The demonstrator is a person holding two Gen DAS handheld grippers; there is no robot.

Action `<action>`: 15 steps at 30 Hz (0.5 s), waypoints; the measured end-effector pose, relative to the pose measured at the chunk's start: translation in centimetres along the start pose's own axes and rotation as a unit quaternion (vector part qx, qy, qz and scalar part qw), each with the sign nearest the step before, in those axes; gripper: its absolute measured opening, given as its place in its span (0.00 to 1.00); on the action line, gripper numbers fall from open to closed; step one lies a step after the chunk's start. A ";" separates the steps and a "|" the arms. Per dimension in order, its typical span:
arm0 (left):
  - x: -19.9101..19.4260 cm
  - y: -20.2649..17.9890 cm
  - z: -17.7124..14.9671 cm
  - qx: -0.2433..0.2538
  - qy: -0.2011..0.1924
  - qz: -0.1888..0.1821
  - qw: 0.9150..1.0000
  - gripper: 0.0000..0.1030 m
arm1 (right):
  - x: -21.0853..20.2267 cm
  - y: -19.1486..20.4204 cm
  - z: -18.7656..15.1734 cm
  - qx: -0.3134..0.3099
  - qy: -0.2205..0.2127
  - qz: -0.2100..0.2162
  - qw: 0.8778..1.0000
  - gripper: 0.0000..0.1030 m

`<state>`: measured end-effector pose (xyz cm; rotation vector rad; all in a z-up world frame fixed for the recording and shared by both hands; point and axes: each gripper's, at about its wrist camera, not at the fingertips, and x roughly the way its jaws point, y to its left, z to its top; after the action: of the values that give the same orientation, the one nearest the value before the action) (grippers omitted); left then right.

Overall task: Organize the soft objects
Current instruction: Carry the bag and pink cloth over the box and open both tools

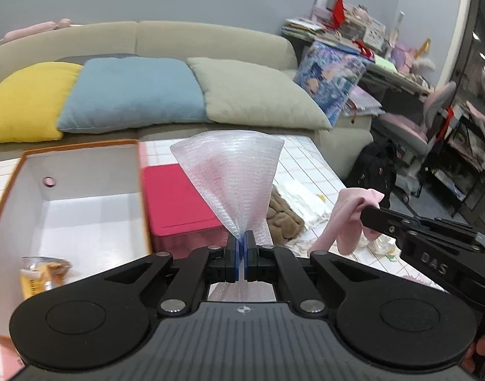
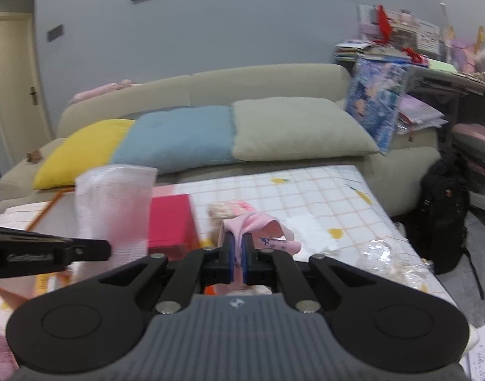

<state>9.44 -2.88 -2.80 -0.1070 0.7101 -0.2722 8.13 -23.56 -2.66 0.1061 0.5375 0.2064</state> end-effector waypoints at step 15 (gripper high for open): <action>-5.4 8.1 0.6 -0.075 -0.057 0.066 0.993 0.02 | -0.3 10.6 4.5 -0.043 -0.024 0.164 0.985 0.01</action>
<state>7.62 6.41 -0.45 -0.2149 0.6203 -0.0846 8.38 -13.52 2.97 0.1158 0.4606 0.5471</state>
